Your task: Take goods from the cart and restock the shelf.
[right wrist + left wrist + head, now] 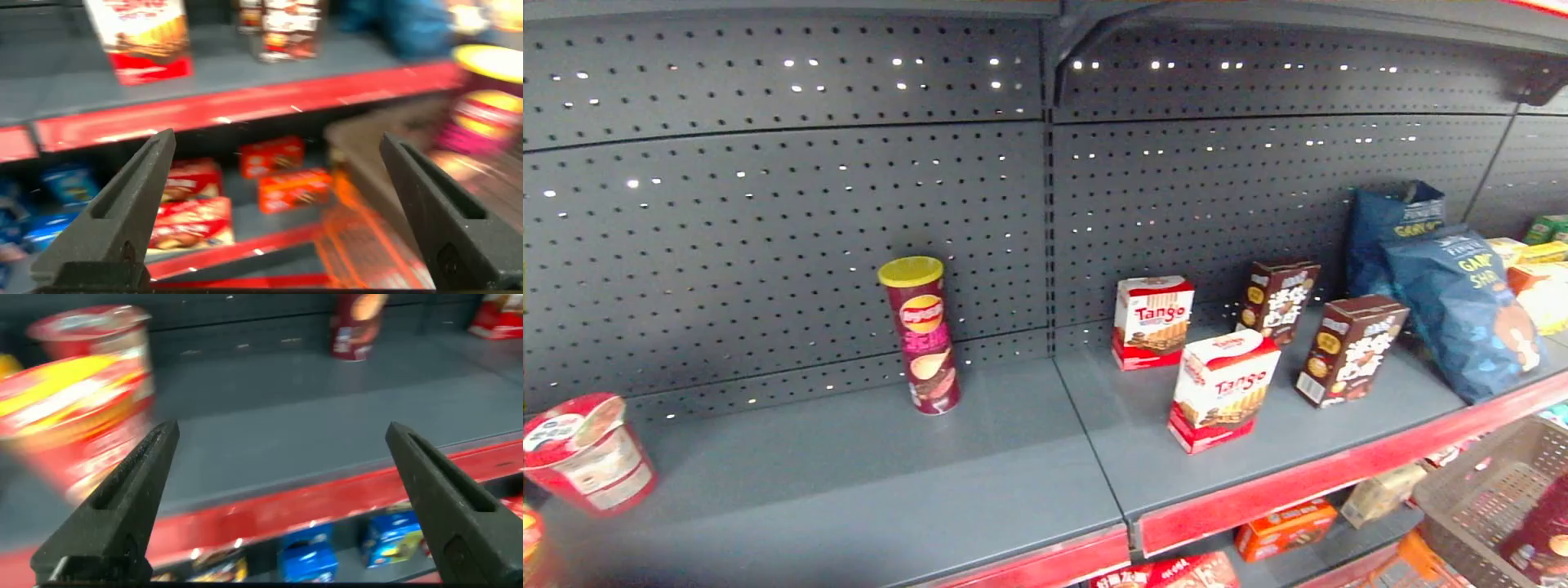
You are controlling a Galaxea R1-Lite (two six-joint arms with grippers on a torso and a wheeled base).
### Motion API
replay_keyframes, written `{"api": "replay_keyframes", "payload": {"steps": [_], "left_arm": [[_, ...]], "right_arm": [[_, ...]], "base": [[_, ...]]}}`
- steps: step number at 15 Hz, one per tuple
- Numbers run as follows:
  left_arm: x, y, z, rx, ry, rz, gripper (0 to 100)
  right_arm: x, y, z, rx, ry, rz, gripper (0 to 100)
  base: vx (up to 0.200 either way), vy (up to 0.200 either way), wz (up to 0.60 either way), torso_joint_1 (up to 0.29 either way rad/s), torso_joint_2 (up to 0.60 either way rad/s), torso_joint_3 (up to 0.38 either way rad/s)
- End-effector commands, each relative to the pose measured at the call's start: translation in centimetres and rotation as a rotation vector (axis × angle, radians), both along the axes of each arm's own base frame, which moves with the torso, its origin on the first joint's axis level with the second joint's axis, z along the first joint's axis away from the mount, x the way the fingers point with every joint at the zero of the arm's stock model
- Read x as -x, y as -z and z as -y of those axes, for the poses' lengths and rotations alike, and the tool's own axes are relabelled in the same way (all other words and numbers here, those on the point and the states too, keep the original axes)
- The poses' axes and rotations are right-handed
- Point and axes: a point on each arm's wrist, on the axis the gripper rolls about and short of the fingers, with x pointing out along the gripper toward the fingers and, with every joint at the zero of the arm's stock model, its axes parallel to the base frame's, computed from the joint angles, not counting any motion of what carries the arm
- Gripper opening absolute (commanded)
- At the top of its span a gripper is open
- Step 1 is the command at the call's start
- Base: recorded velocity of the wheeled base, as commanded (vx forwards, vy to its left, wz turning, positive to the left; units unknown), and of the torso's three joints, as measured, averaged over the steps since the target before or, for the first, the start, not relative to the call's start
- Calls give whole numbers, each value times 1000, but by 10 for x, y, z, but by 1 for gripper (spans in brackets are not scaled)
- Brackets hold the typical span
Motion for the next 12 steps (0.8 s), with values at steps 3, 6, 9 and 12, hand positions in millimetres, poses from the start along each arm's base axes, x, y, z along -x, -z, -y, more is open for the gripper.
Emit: {"api": "replay_keyframes", "payload": {"steps": [3, 6, 9, 12], "left_arm": [[0, 0, 0, 1, 0, 0, 100], [0, 0, 0, 1, 1, 0, 100], [0, 0, 0, 1, 1, 0, 100], [0, 0, 0, 1, 1, 0, 100]], "right_arm": [[0, 0, 0, 0, 0, 0, 100], [0, 0, 0, 0, 0, 0, 100], [0, 0, 0, 0, 0, 0, 100], [0, 0, 0, 2, 0, -2, 100]], "base": [[0, 0, -600, 4, 2, 2], [0, 0, -600, 2, 2, 5], [0, 0, -400, 2, 2, 2], [0, 0, 0, 0, 0, 0]]}}
